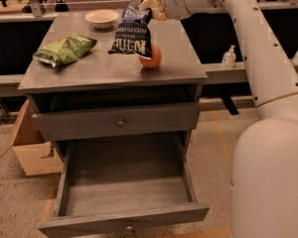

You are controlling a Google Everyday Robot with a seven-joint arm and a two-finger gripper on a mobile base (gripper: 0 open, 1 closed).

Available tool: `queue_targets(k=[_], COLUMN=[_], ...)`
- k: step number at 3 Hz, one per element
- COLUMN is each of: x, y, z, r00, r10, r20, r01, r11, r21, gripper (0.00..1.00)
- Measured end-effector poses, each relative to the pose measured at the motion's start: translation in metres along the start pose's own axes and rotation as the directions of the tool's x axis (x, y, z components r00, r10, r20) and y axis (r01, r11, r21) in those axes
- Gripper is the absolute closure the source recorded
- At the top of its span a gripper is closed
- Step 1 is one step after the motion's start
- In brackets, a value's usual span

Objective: Place blue chip bag into middle drawer

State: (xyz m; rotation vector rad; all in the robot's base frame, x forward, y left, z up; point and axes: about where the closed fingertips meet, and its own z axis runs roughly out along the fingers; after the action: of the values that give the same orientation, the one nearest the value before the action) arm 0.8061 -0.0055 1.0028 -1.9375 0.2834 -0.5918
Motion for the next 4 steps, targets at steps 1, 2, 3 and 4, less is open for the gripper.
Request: queue_targets(k=[1, 2, 3, 4], x=[-0.010, -0.040, -0.095, -0.148], y=[-0.007, -0.043, -0.061, -0.054], z=[-0.001, -0.013, 0.000, 0.023], r00=[0.999, 0.997, 0.989, 0.977], r10=[-0.022, -0.043, -0.025, 0.029], r20=[0.035, 0.071, 0.143, 0.209], r01=[0.022, 0.039, 0.012, -0.055], r11=[0.9997, 0.9975, 0.9953, 0.9911], r21=[0.011, 0.059, 0.097, 0.121], gripper=[1.00, 1.00, 1.00, 1.00])
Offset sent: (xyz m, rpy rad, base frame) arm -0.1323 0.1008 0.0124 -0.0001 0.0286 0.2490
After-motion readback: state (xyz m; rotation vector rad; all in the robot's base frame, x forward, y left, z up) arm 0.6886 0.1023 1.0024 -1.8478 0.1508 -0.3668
